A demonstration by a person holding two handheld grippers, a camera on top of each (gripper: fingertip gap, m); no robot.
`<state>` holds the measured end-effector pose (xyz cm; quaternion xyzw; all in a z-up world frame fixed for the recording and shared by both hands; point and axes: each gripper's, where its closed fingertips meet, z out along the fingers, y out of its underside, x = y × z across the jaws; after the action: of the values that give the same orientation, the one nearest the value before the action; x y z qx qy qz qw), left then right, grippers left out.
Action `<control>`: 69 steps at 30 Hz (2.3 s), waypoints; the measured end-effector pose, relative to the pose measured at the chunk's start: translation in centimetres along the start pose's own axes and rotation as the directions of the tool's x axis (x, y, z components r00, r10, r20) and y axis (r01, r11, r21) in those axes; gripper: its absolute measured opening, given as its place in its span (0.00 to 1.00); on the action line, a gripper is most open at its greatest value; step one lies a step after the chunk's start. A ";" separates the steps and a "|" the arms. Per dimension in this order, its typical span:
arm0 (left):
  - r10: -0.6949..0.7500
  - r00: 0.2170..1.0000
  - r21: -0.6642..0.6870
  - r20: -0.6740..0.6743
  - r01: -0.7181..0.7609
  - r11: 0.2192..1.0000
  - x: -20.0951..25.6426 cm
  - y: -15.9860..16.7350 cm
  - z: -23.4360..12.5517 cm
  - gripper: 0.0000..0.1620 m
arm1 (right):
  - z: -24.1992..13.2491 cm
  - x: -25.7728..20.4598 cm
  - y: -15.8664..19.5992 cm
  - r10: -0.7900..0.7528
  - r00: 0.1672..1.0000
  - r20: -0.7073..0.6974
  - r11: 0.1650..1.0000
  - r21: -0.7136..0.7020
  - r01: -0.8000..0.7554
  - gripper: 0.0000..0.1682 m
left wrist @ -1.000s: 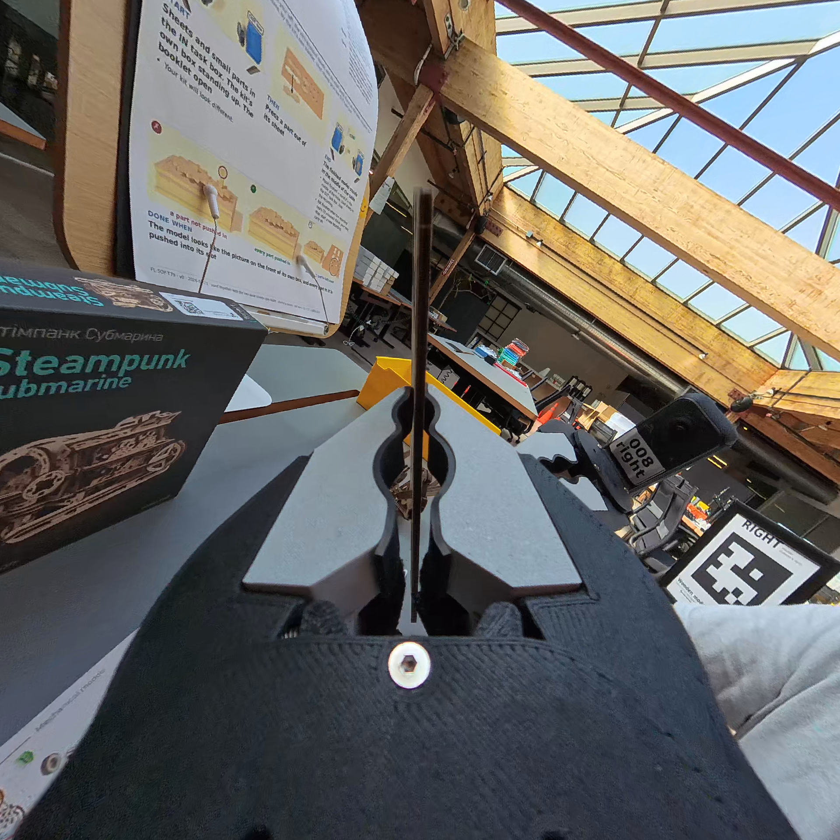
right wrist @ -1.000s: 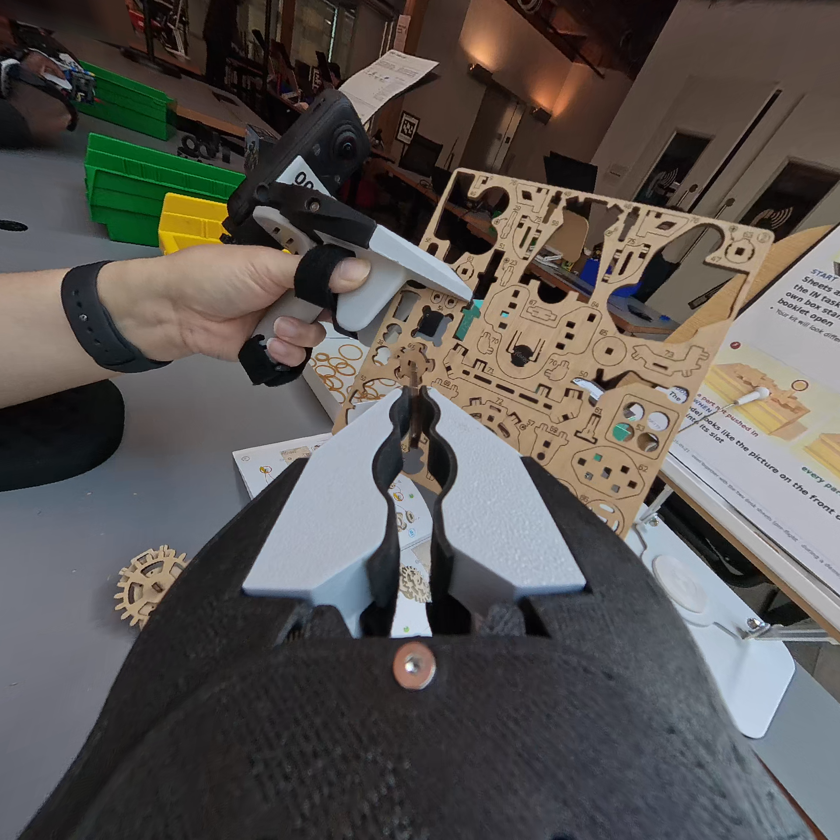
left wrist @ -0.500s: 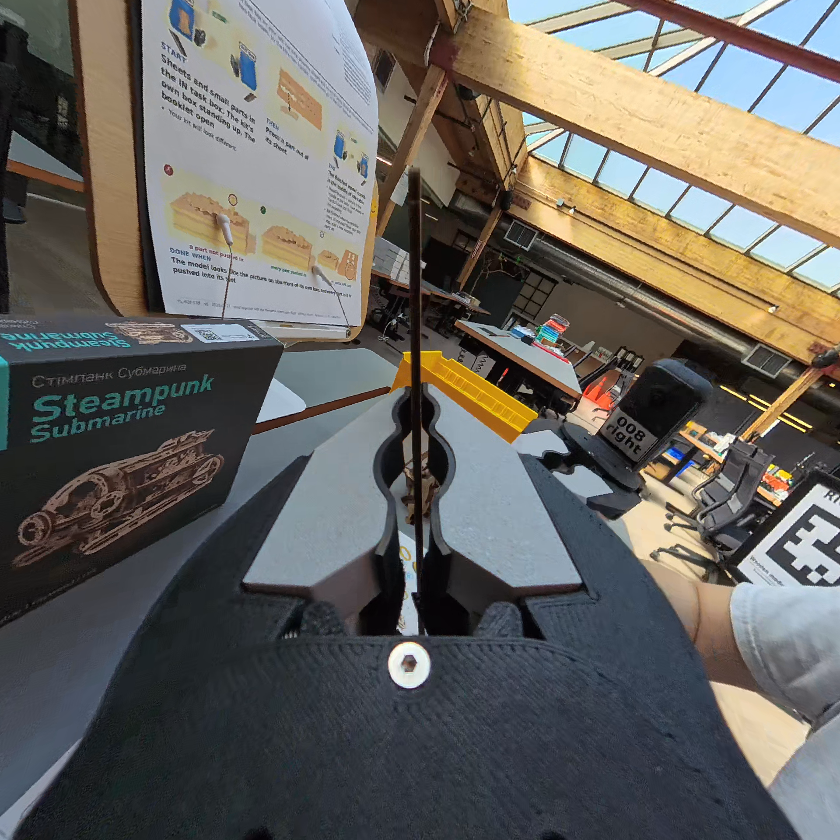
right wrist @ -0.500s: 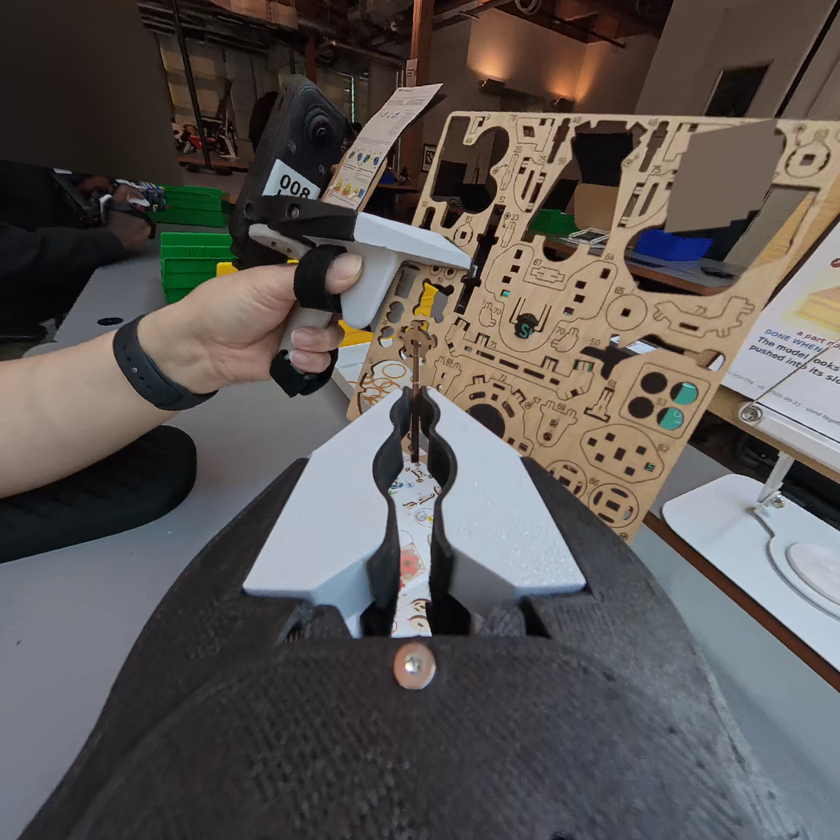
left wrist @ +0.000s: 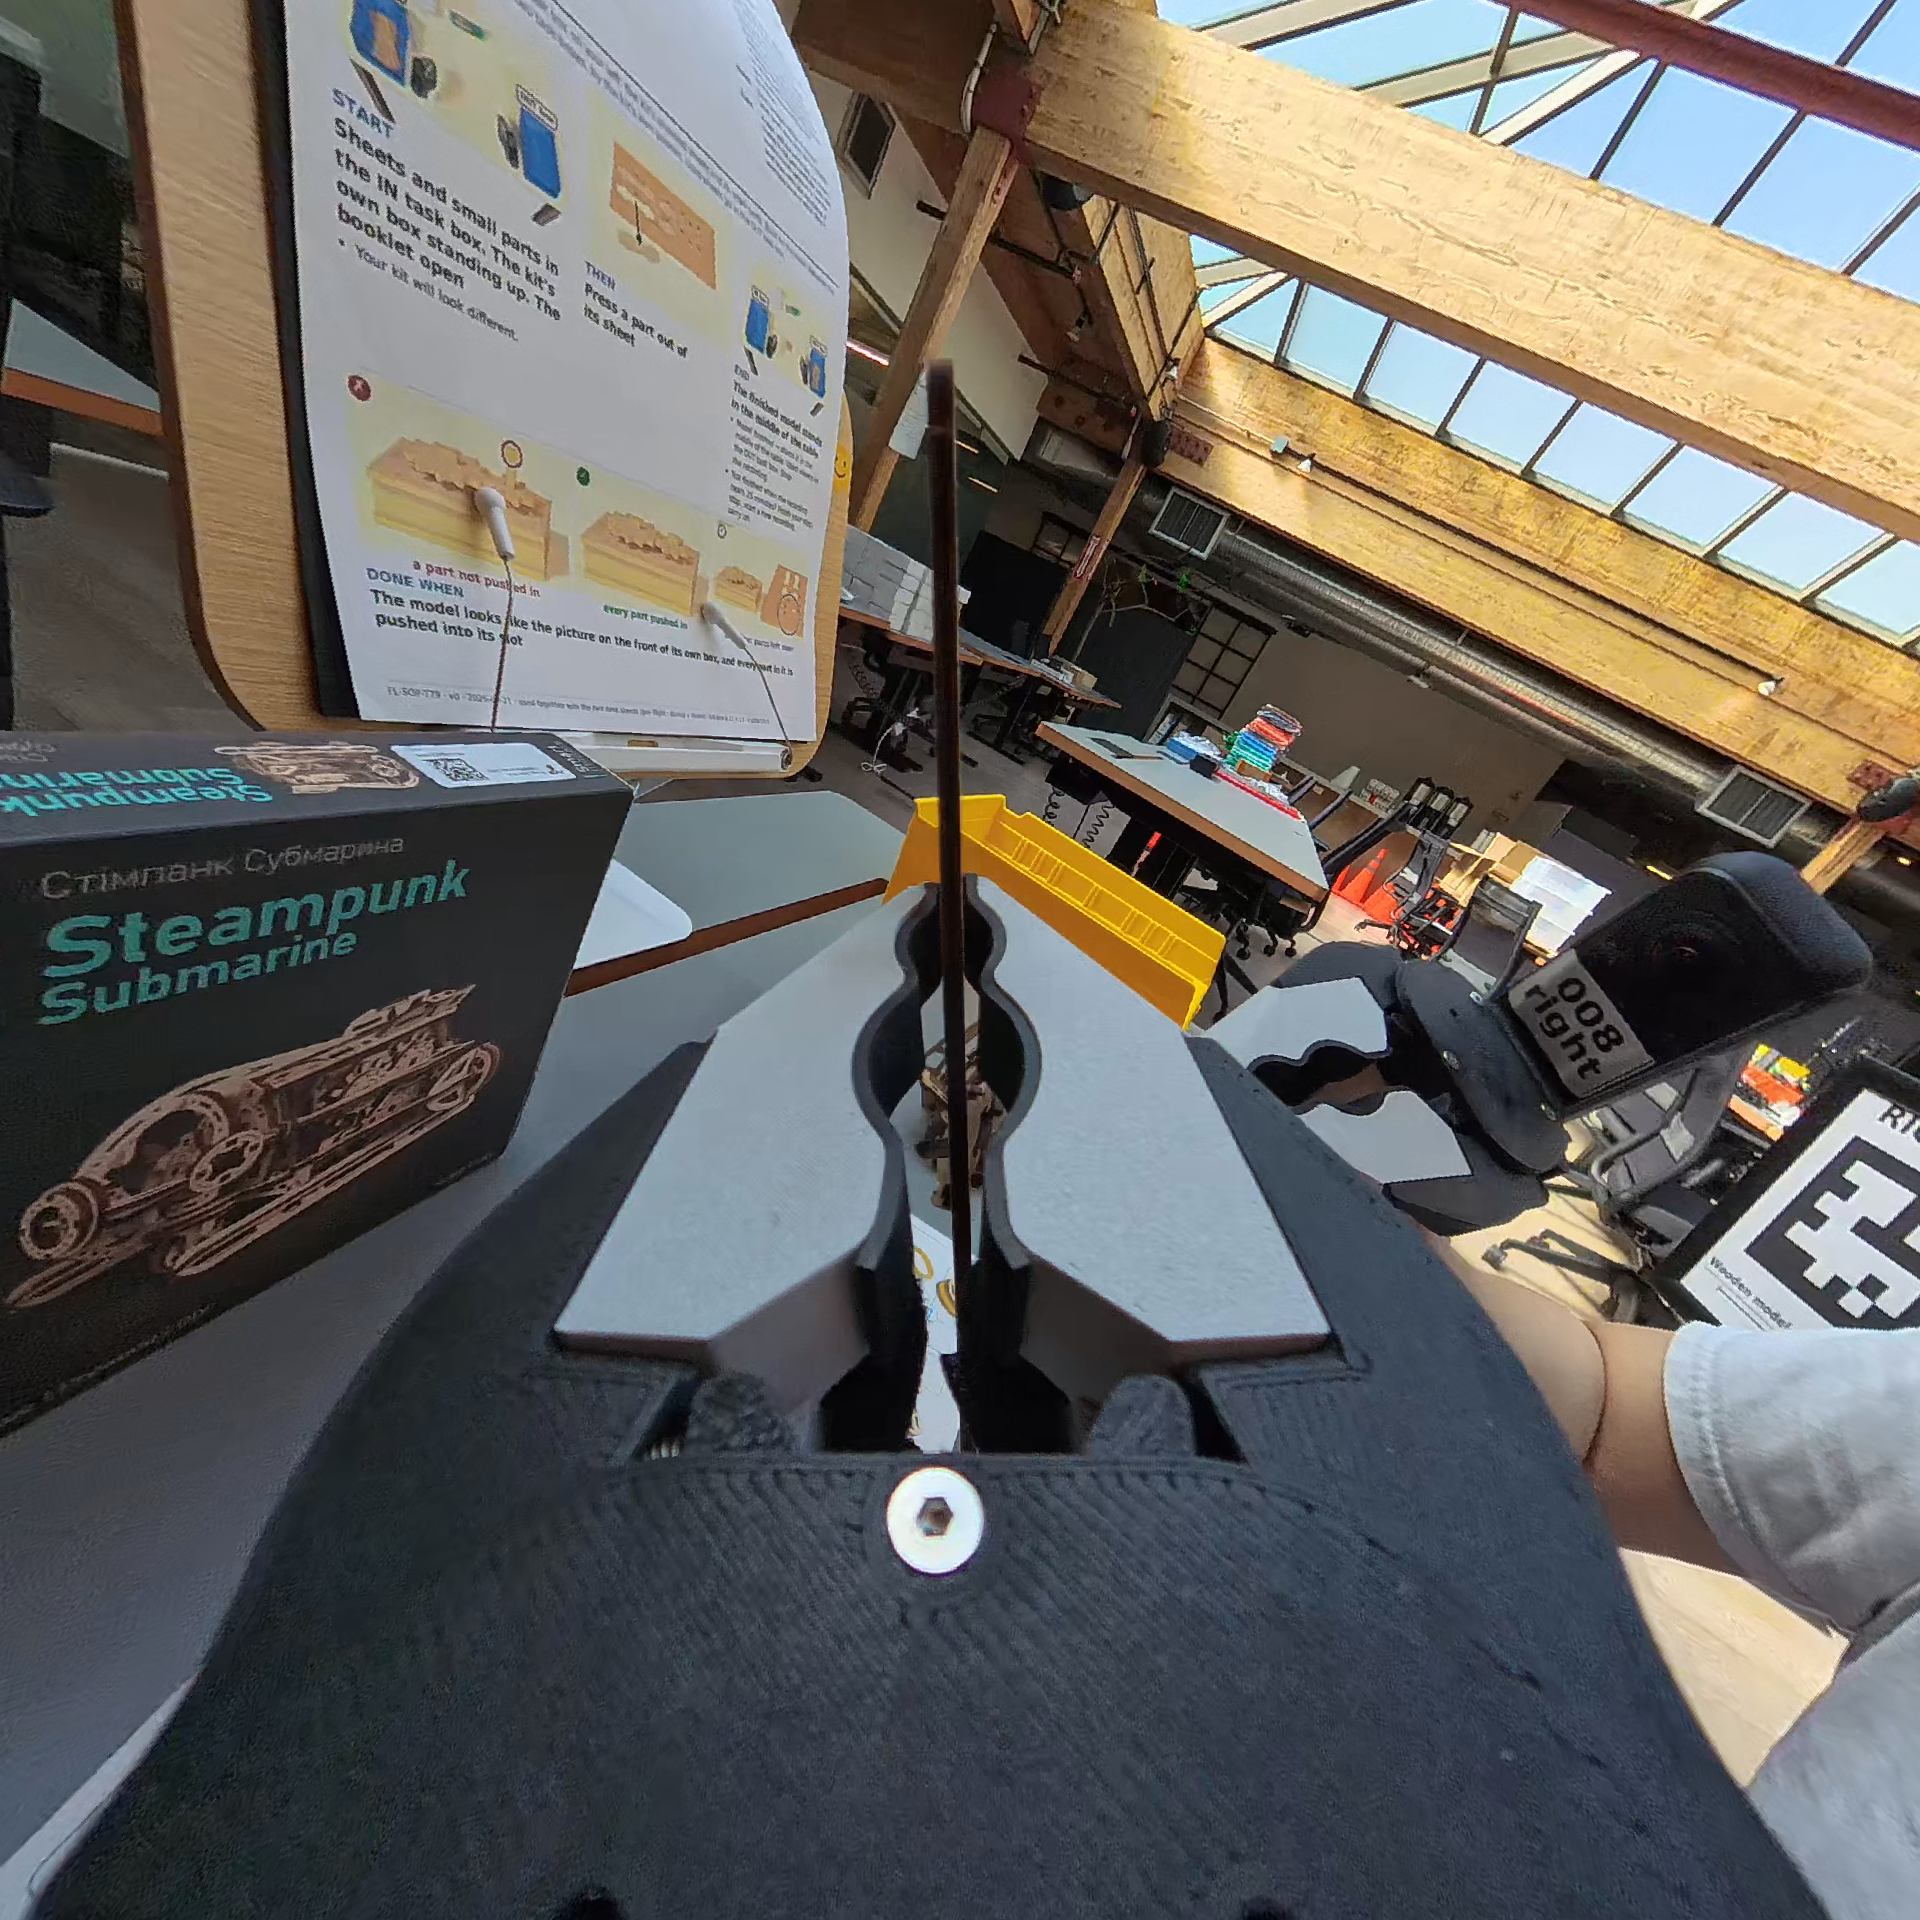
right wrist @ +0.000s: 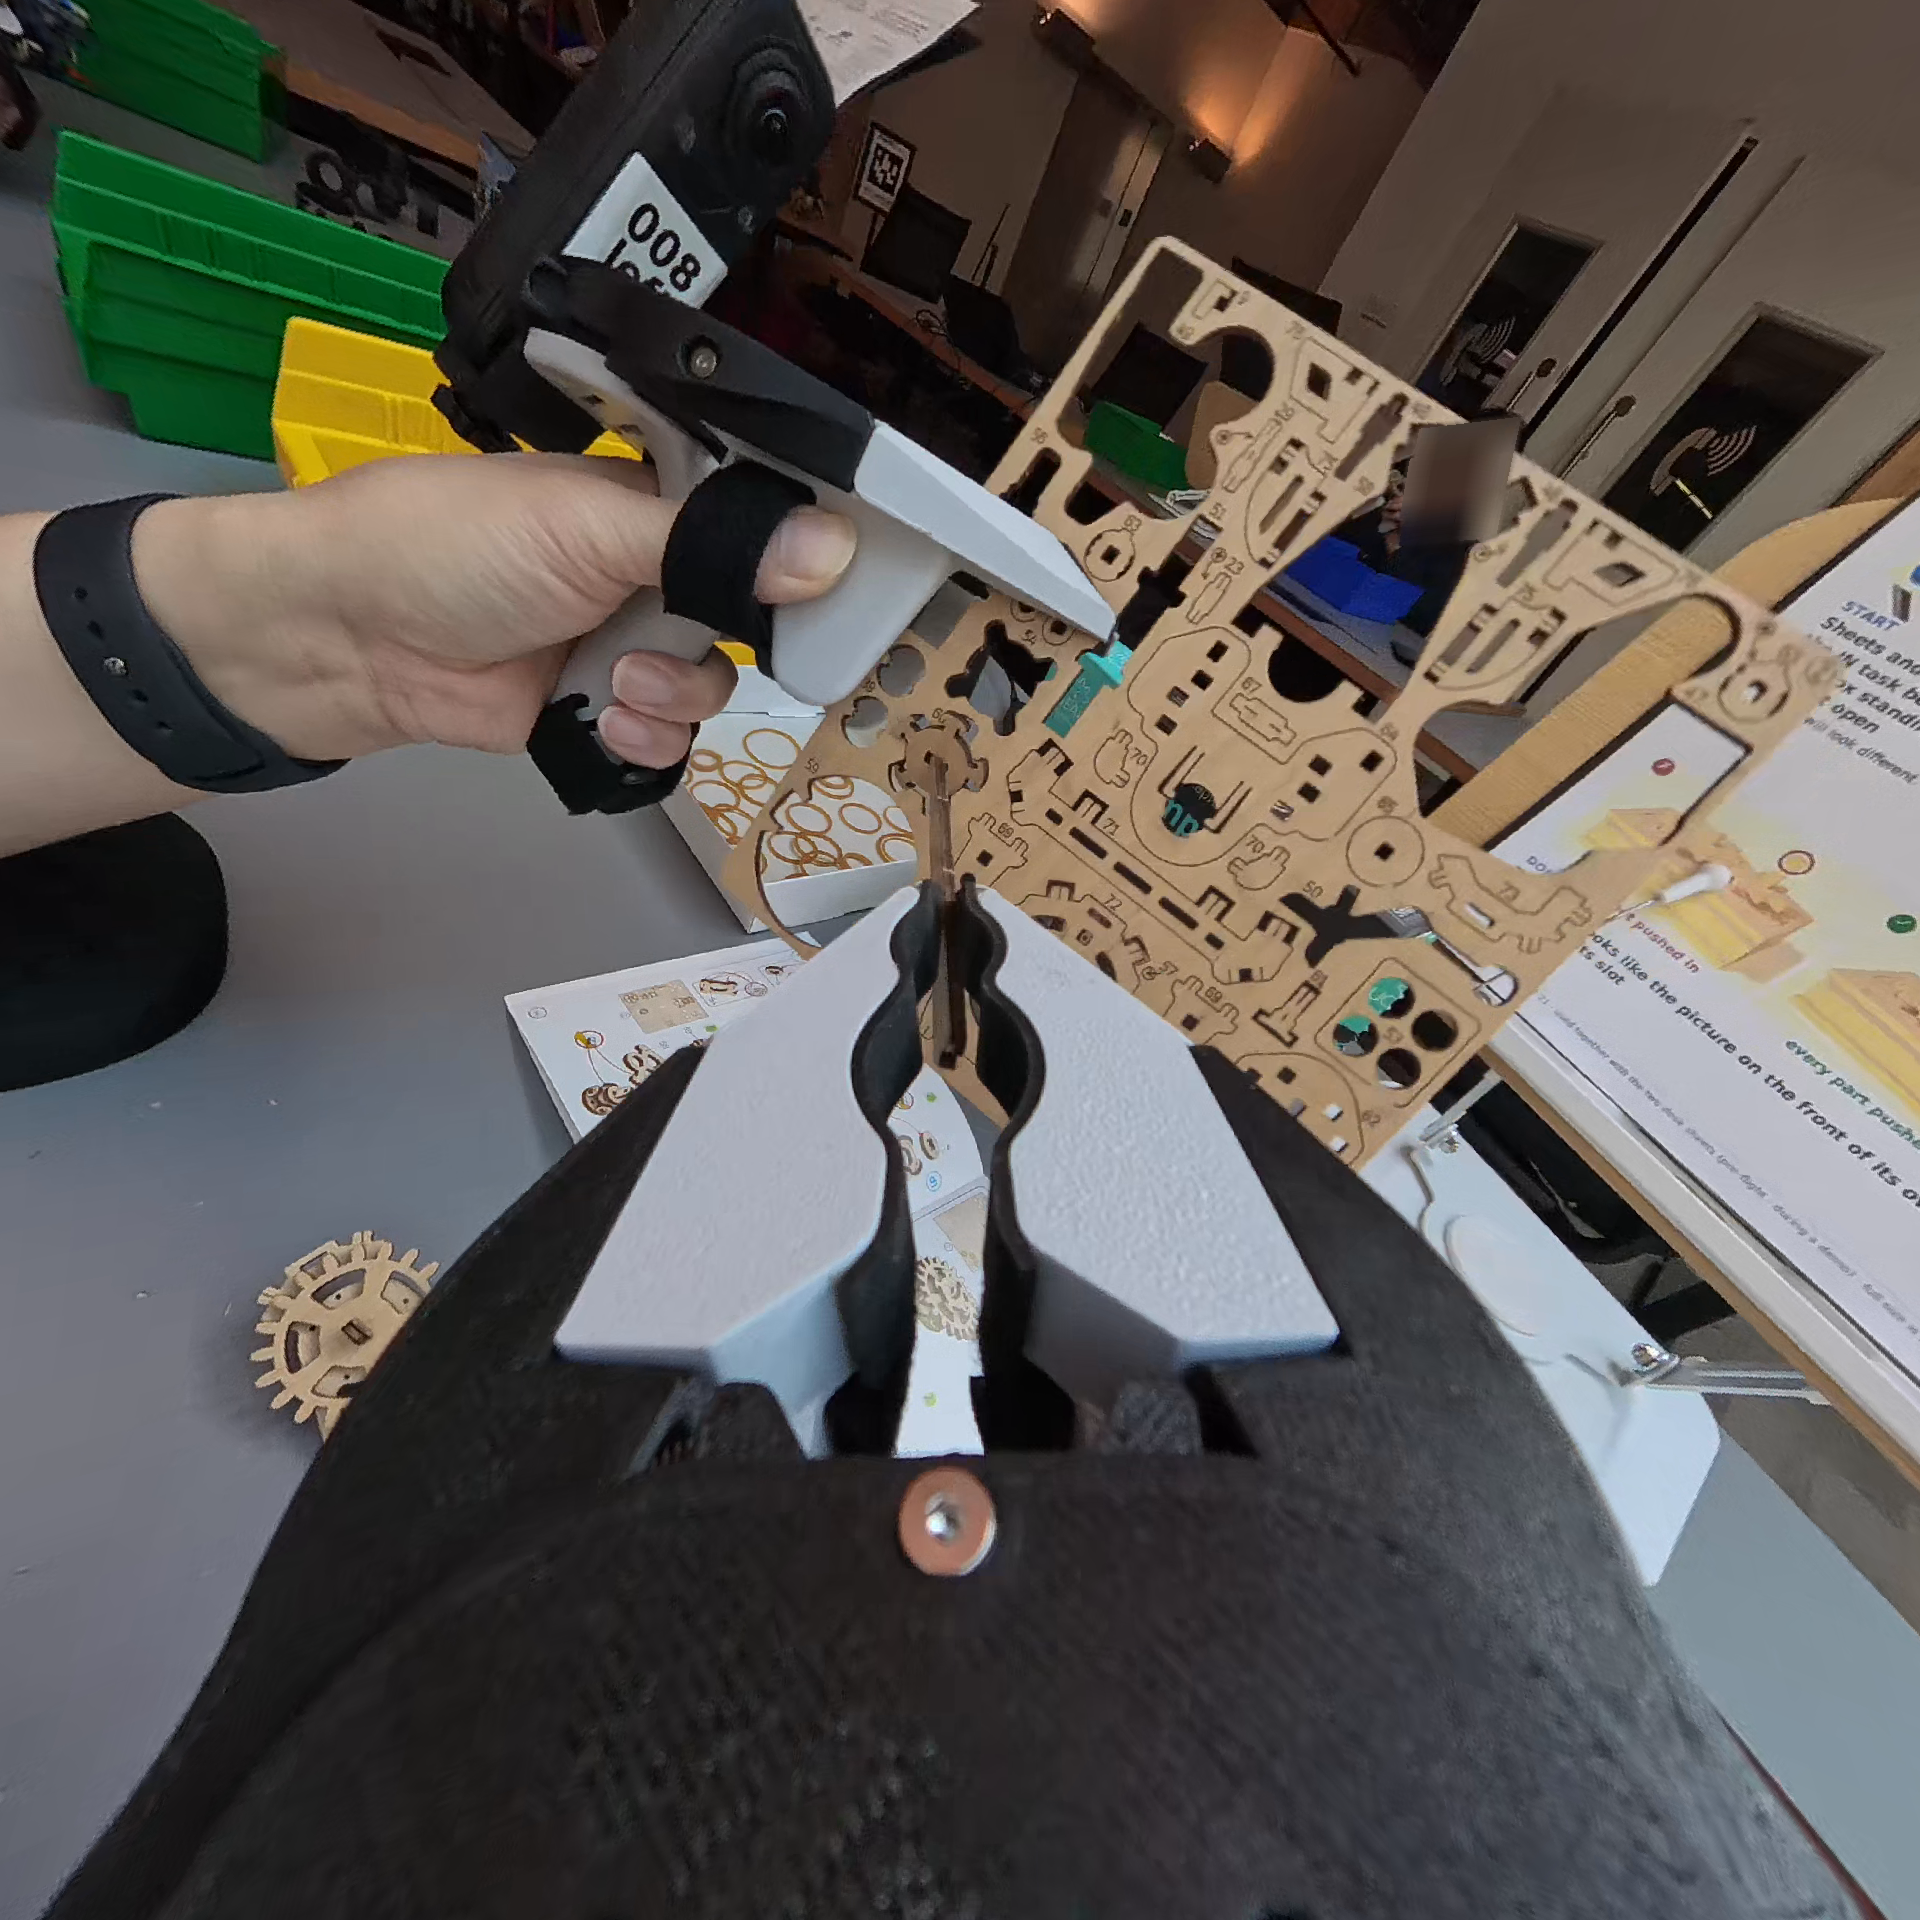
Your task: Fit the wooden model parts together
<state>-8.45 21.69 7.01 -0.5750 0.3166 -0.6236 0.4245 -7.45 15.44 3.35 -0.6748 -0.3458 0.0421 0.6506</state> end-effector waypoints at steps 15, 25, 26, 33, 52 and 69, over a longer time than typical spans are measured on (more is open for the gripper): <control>0.136 0.990 -0.075 -0.026 -0.138 0.988 1.3 0.8 0.6 0.00 | -1.1 1.7 -1.2 0.393 0.888 0.239 0.877 0.195 -0.440 0.00; 0.132 0.991 -0.048 0.032 -0.131 0.990 0.6 0.7 0.6 0.00 | -0.1 0.2 0.2 0.332 0.909 0.252 0.937 0.025 -0.349 0.13; 0.148 0.988 -0.047 0.044 -0.146 0.988 0.7 0.8 0.7 0.00 | 0.2 0.0 0.7 0.291 0.931 0.220 0.955 -0.004 -0.297 0.16; 0.144 0.989 -0.041 0.027 -0.143 0.989 1.2 1.2 1.2 0.00 | 1.7 -0.8 4.0 0.086 0.992 0.093 0.982 -0.174 -0.069 0.00; 0.011 0.994 0.034 -0.108 -0.008 0.999 1.6 -0.7 -0.2 0.00 | 0.0 -0.4 0.8 0.383 0.849 0.364 0.897 0.074 -0.436 0.01; -0.176 0.984 -0.085 -0.001 0.175 0.981 0.6 -0.8 -4.5 0.00 | -5.0 2.4 -1.7 0.411 0.746 0.524 0.877 -0.003 -0.481 0.01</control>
<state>-12.98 21.11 7.33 -0.6153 0.2928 -0.6472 0.3418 -3.78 12.35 6.55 -0.6572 -0.3300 0.3962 0.5497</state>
